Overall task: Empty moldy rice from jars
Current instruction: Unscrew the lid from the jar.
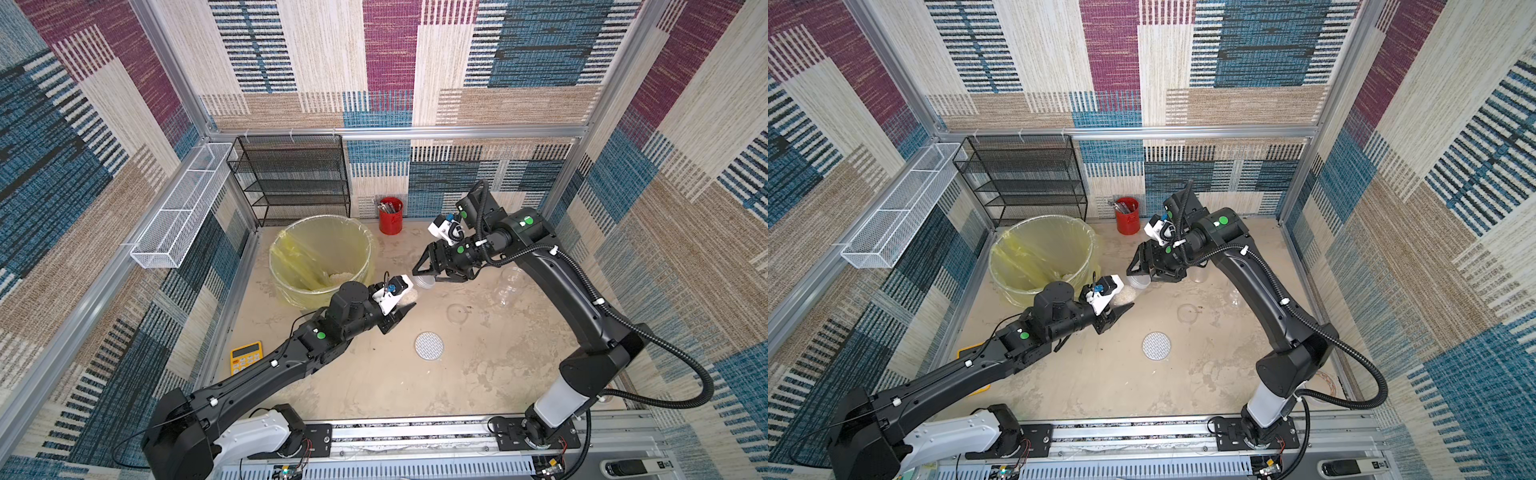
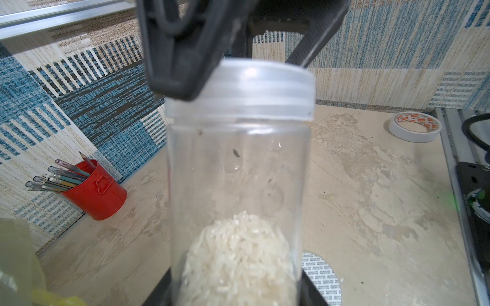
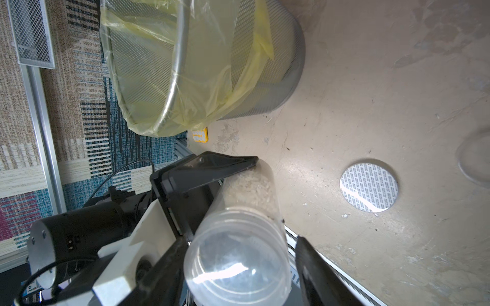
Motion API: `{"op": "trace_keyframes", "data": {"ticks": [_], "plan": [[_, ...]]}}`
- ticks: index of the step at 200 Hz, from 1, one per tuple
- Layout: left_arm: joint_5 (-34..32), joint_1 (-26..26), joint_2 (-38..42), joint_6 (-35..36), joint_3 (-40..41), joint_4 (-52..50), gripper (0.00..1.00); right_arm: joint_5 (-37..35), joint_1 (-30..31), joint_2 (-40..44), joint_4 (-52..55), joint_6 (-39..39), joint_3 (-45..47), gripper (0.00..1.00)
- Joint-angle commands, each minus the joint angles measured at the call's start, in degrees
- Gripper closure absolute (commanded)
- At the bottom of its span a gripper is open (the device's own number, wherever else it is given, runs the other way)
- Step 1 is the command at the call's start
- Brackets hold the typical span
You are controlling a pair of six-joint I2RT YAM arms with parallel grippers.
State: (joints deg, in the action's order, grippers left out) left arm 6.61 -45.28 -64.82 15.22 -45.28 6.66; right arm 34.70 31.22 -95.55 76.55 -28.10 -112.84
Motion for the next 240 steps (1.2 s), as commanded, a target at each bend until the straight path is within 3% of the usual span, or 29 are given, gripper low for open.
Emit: {"op": "trace_keyframes", "data": {"ticks": [1,27,73,110,134,151,187,240], "plan": [[0.9,0.01,-0.13,0.95,-0.5,2.69,0.91,0.05,0.24,0.25,0.09,1.09,0.63,0.37],[0.92,0.01,-0.13,0.74,-0.57,2.55,0.91,1.48,0.5,0.61,-0.05,1.88,1.56,0.5],[3.01,0.01,0.77,-0.02,-0.5,1.25,0.93,2.46,0.59,2.95,-2.89,4.92,1.6,0.54],[5.59,0.1,1.62,-1.08,-0.49,0.0,0.93,3.44,0.94,9.21,-16.51,8.06,8.11,0.53],[7.79,0.27,2.32,-2.4,-1.26,-1.73,0.93,5.13,0.95,11.64,-22.95,14.25,14.92,0.53],[8.5,0.28,2.84,-3.01,-1.1,-1.49,0.93,1.02,0.95,10.32,-22.04,17.93,15.13,0.54],[8.57,0.63,3.28,-2.87,0.13,-0.21,0.94,3.54,0.95,13.3,-26.98,28.48,19.37,0.52],[9.33,1.02,4.79,-2.84,1.2,-0.01,0.94,5.89,0.95,12.55,-24.08,42.33,20.79,0.52]]}}
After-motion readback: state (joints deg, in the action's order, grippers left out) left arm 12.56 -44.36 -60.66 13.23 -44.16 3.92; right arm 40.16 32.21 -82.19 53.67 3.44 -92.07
